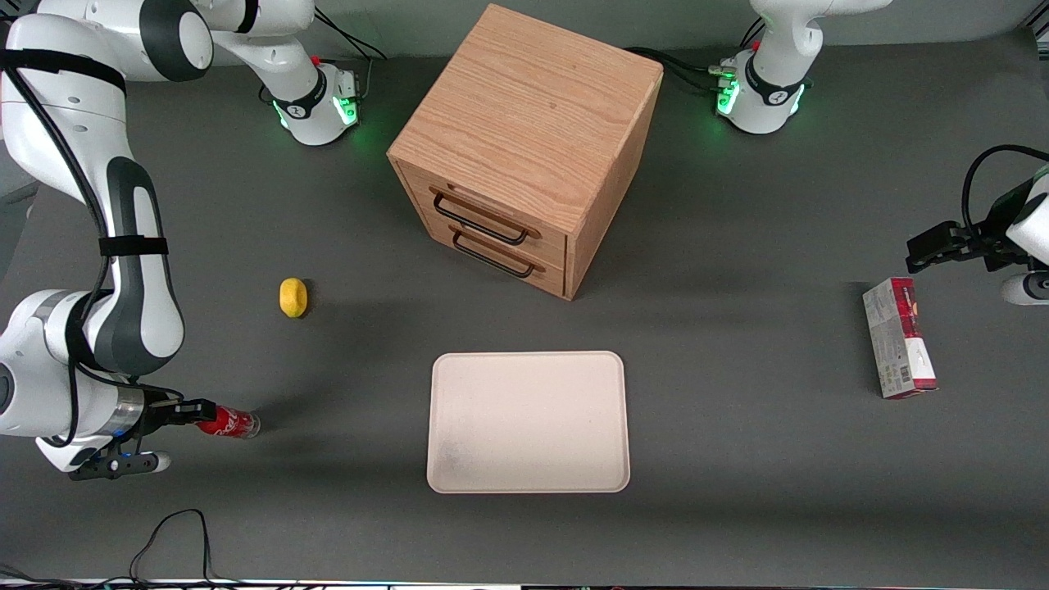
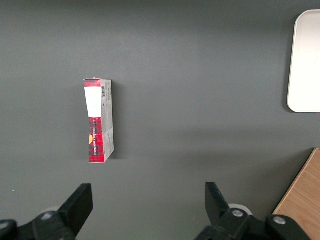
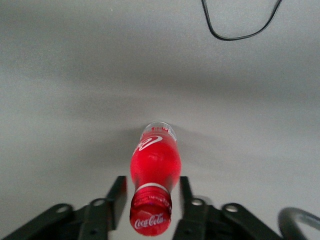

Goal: Place coke bottle on tray
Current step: 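Lower the right gripper around the bottle cap and close it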

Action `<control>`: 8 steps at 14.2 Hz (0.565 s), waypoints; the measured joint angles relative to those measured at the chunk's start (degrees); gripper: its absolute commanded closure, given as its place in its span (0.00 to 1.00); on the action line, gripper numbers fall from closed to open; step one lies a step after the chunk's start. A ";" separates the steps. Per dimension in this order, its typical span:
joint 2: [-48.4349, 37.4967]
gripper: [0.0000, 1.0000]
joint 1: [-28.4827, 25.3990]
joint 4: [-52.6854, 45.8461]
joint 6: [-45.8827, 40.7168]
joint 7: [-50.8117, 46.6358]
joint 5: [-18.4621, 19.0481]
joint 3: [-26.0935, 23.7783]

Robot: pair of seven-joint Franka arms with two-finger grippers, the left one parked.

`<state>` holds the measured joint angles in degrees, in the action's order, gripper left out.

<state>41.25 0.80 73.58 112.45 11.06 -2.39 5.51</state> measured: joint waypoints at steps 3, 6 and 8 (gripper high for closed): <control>-0.06 1.00 0.00 0.02 0.00 0.27 -0.10 0.00; -0.35 1.00 -0.01 -0.43 -0.40 0.38 -0.10 0.02; -1.29 1.00 -0.08 -3.88 -5.66 0.51 -0.09 0.02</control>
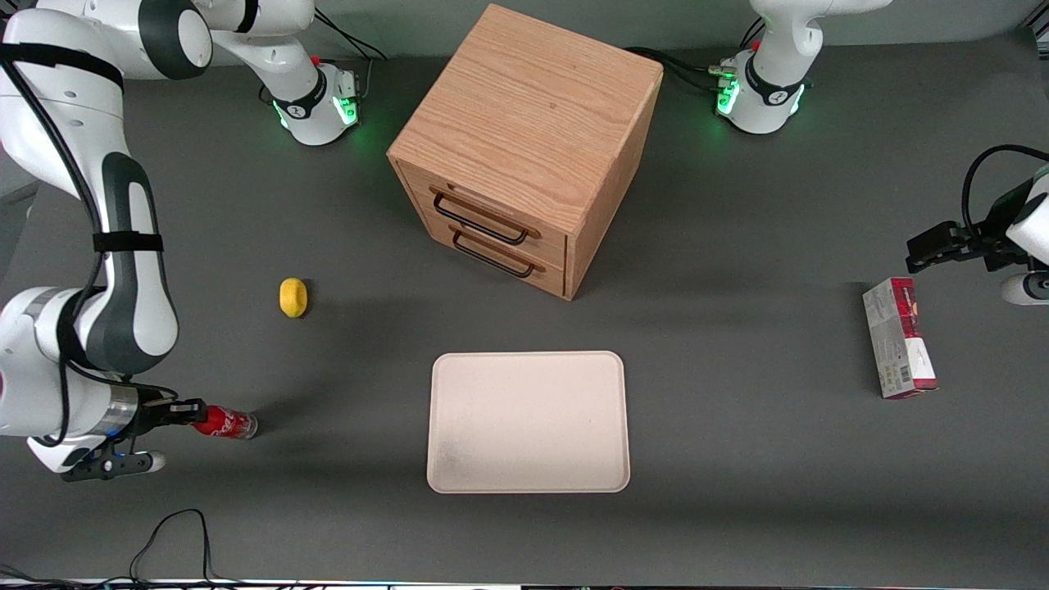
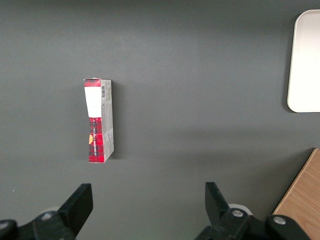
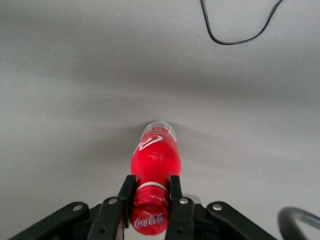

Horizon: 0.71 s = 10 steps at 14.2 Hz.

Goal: Place coke bottle on tray
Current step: 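Lower the right gripper around the bottle cap and close it, then lift the bottle and carry it over the cream tray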

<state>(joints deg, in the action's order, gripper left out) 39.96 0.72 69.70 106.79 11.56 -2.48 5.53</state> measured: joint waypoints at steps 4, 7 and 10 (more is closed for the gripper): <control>-3.68 1.00 -0.31 -12.29 -17.03 0.12 0.00 0.00; -8.97 1.00 -0.33 -16.58 -25.11 0.24 0.02 0.00; -14.48 1.00 -0.62 -16.86 -28.72 0.61 0.00 -0.33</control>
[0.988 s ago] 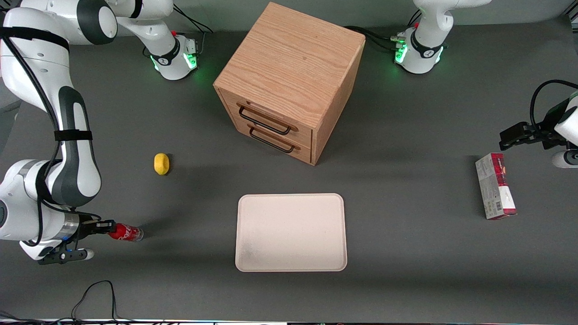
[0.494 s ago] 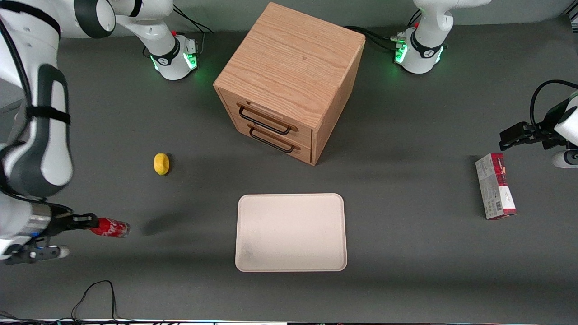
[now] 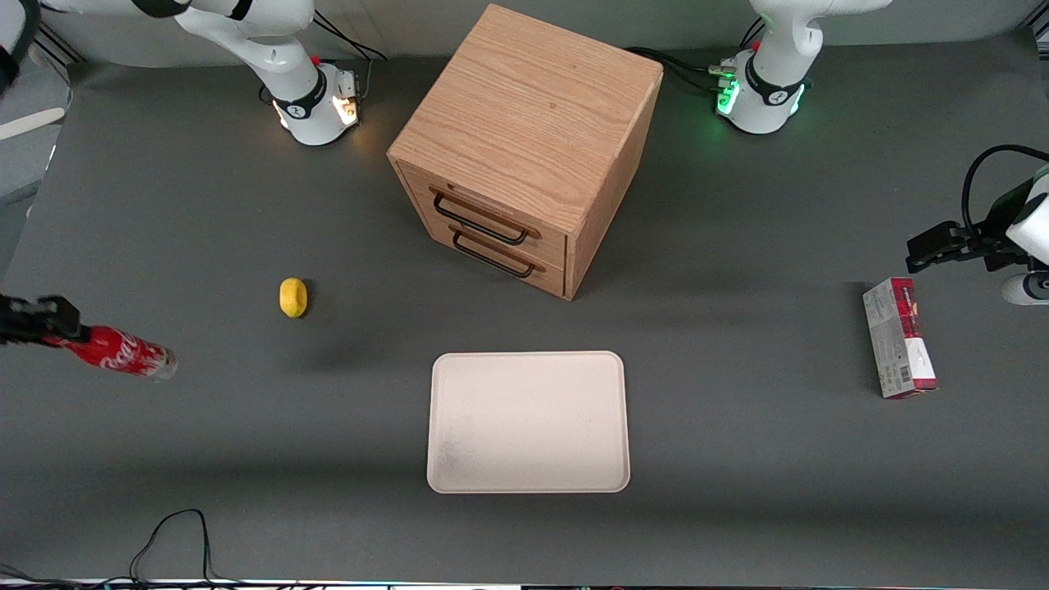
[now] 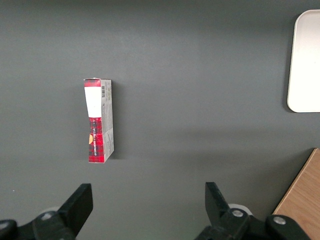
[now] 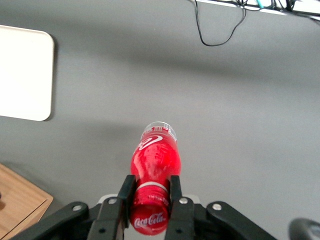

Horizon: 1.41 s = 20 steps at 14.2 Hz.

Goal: Place coke bottle on tray
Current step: 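Lift the bottle and carry it over the cream tray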

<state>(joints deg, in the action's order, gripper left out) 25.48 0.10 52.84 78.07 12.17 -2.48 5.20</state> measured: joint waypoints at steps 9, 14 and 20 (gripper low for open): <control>8.58 1.00 -20.88 -1.37 13.27 -4.59 3.74 -1.11; 11.63 1.00 -30.12 -2.91 14.83 -8.43 4.25 -1.17; 12.78 1.00 -32.48 -3.27 16.43 -8.58 4.27 -1.65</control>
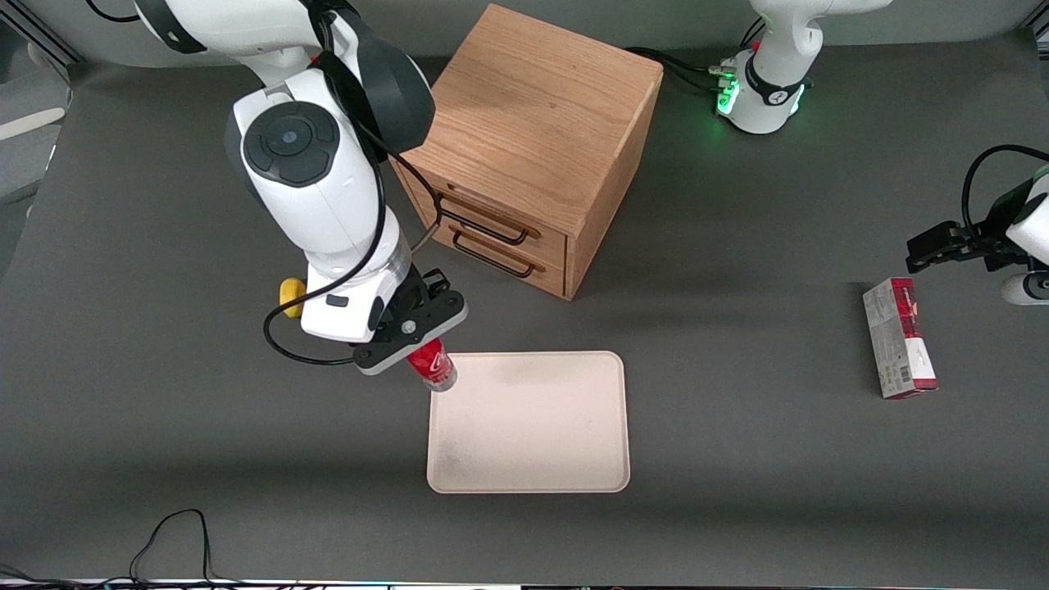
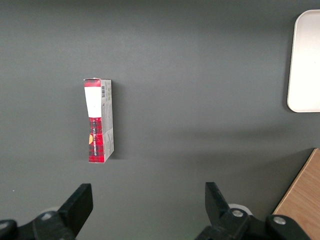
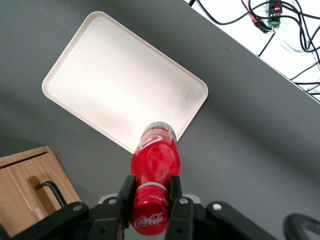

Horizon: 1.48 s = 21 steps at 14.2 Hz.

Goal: Place coke bottle on tray
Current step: 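Lift the bottle and carry it over the cream tray, then tilt the bottle upright and lower it onto the tray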

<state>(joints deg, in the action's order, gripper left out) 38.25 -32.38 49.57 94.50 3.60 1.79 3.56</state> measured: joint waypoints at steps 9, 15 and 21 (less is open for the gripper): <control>16.28 1.00 3.51 -0.01 17.04 0.04 0.02 0.00; 17.67 1.00 3.46 -0.09 19.16 0.04 0.04 0.00; 18.29 1.00 3.98 -0.15 20.24 0.04 0.05 0.03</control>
<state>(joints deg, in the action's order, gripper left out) 56.55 -28.40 49.42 114.74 3.64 1.84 3.58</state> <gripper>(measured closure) 0.683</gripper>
